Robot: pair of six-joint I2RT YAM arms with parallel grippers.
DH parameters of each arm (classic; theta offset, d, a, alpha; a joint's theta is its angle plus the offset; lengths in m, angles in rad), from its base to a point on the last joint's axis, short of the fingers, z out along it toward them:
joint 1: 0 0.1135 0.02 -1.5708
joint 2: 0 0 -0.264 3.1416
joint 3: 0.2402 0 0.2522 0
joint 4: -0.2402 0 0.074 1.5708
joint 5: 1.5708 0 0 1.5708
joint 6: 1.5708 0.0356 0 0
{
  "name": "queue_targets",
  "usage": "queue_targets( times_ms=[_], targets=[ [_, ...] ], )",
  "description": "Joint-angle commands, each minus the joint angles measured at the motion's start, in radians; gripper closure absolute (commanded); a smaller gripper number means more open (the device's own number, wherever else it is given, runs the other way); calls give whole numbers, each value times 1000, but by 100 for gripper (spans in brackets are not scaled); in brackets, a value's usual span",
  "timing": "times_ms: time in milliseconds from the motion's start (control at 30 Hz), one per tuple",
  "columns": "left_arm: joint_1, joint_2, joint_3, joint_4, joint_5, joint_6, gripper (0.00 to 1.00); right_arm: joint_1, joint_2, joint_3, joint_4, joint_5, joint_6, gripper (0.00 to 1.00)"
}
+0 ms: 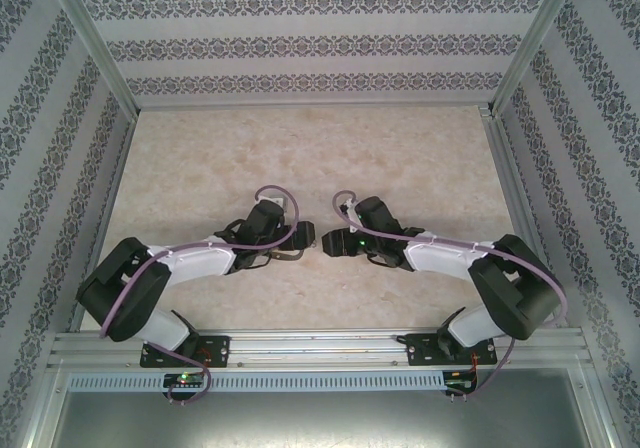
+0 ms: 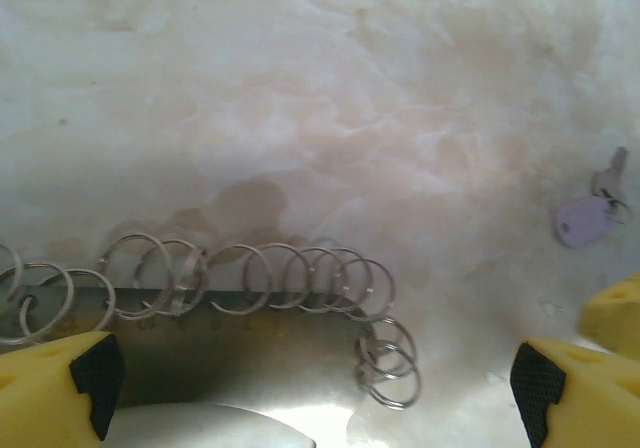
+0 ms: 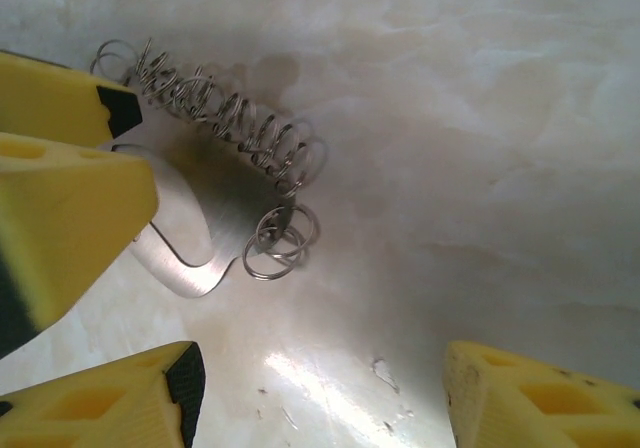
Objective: Put the keys on the keyring
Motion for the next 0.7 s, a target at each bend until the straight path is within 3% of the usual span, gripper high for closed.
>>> queue_targets(
  times_ms=[0,300,667],
  targets=[
    [9,-76,38,-50,43,13,0,25,39,31,22,-39,-39,35],
    [56,-278,95,-214,-57,26,0,67,146,67,60,-52,-20,36],
    [159,-415,102,-297,-57,55,0,90,219,131,81,-77,-2,38]
  ],
)
